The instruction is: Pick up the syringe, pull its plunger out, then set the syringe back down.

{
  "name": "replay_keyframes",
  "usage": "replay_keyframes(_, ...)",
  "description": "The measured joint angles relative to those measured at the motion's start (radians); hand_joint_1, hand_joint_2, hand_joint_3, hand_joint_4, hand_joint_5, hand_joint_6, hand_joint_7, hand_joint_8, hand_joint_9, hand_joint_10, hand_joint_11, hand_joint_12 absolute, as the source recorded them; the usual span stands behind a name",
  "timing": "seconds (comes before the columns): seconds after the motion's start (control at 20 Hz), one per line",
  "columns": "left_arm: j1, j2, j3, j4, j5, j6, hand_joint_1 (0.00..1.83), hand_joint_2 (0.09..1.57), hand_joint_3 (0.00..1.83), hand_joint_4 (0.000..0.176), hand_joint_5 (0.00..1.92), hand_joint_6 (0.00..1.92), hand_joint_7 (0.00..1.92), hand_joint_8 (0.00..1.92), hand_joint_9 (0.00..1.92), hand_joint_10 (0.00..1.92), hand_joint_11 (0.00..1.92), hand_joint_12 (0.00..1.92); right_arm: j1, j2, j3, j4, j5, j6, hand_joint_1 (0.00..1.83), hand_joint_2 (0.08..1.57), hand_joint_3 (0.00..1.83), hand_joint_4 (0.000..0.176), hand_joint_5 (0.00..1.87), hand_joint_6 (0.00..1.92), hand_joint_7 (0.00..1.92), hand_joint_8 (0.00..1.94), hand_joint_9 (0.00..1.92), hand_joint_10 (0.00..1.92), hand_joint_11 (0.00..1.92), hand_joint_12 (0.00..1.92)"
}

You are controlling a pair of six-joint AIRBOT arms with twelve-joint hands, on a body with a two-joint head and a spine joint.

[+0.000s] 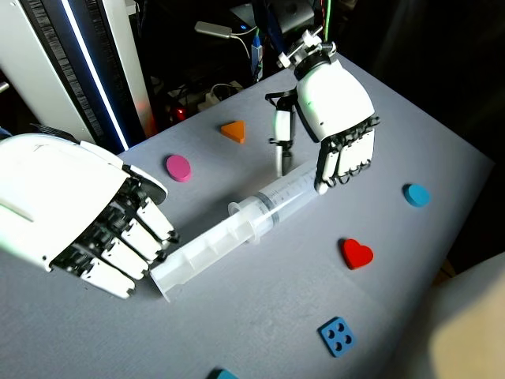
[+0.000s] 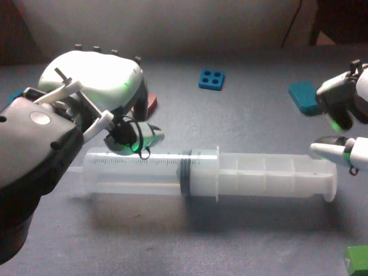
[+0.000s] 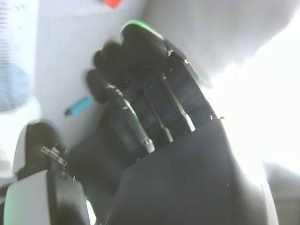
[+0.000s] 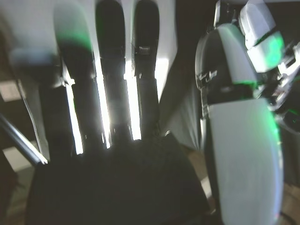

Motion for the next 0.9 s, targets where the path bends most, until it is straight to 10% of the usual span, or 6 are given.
replay_keyframes(0.15,0.0,0.001,-0.006,-0.008,-0.001,0.0,0.66,1.24,0.0,0.0,1.19,1.92,1.3,1.92,1.38,1.92,1.42,1.92,0.007,0.0,0.0,0.065,0.0,-0.019,0.68,1.25,0.01,0.0,1.0,1.92,1.23,1.94,1.44,1.92,1.67,1.92)
replay_keyframes(0.25,-0.001,0.001,-0.006,0.003,0.0,0.001,0.58,1.32,0.0,0.159,1.36,1.92,1.48,1.92,1.56,1.92,1.56,1.92,0.027,-0.003,0.007,0.097,-0.024,-0.014,0.61,1.33,0.01,0.0,1.13,1.92,1.37,1.94,1.56,1.92,1.75,1.92)
replay_keyframes(0.3,-0.004,0.001,-0.006,0.012,0.002,0.001,0.58,1.33,0.0,0.173,1.37,1.92,1.49,1.92,1.6,1.92,1.6,1.92,0.039,-0.01,0.014,0.097,-0.031,0.0,0.6,1.36,0.01,0.0,1.17,1.92,1.39,1.94,1.56,1.92,1.76,1.92)
replay_keyframes(0.4,-0.022,0.001,-0.006,0.022,0.007,0.009,0.59,1.34,0.0,0.176,1.34,1.92,1.48,1.92,1.6,1.92,1.63,1.92,0.069,-0.033,0.027,0.094,-0.011,0.05,0.61,1.41,0.0,0.147,1.21,1.92,1.39,1.94,1.57,1.92,1.75,1.92)
replay_keyframes(0.45,-0.033,0.002,-0.006,0.027,0.007,0.011,0.61,1.34,0.0,0.176,1.34,1.92,1.47,1.92,1.59,1.92,1.62,1.92,0.072,-0.041,0.027,0.089,0.001,0.067,0.61,1.41,0.01,0.17,1.22,1.92,1.39,1.94,1.57,1.92,1.75,1.92)
replay_keyframes(0.9,-0.061,0.018,-0.006,0.025,0.014,0.026,0.71,1.36,0.0,0.176,1.35,1.92,1.48,1.92,1.6,1.92,1.62,1.92,0.106,-0.045,0.04,0.317,0.048,-0.198,0.66,1.42,0.0,0.176,1.21,1.92,1.41,1.94,1.57,1.92,1.74,1.92)
